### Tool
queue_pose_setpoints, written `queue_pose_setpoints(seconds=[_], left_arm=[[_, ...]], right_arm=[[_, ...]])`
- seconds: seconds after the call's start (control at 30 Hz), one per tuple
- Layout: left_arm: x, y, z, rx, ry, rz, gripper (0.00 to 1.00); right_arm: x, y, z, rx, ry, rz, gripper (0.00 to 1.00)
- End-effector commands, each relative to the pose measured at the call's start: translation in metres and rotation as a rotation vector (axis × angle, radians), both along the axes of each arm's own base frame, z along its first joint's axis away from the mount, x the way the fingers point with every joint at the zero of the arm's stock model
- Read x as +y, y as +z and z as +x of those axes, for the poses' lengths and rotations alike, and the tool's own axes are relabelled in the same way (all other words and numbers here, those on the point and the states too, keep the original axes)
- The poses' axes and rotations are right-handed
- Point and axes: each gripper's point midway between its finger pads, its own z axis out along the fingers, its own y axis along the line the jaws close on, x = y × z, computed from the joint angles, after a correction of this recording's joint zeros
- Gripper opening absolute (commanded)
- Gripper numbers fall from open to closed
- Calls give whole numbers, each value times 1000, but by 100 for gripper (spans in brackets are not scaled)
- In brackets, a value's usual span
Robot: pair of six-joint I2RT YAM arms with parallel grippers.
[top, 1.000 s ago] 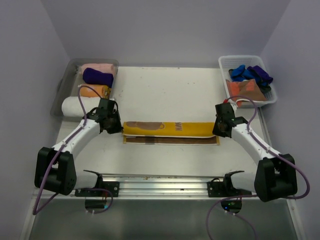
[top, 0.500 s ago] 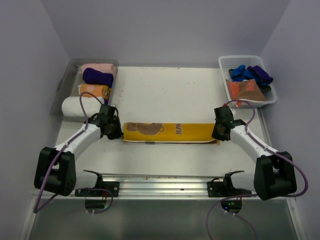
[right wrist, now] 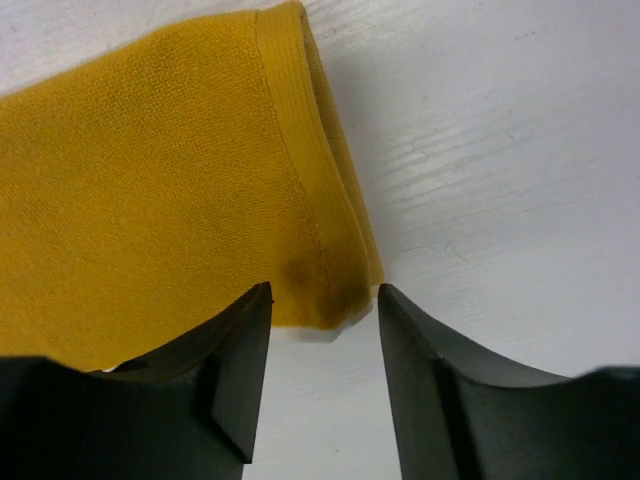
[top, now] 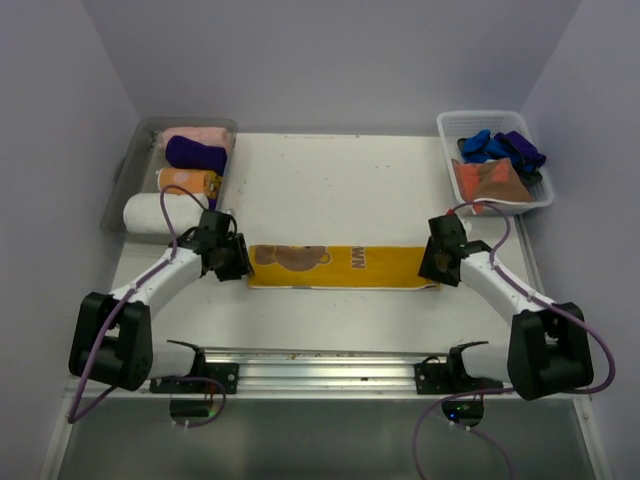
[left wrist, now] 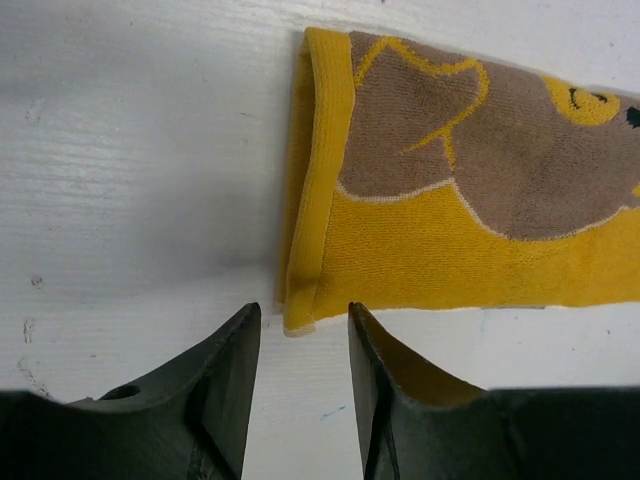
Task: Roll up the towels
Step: Fold the towel
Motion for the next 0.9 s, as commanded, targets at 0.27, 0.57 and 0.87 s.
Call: queue_pose_setpoints(seconds=[0.27, 0.57, 0.87], left_arm=[[-33, 75, 44, -198, -43, -14, 39], [-84, 41, 71, -171, -129, -63, 15], [-78, -15, 67, -48, -123, 9, 13]], right_arm=[[3, 62, 35, -204, -7, 24, 48], [18, 36, 74, -138, 40, 33, 19], [16, -18, 71, -21, 25, 5, 18]])
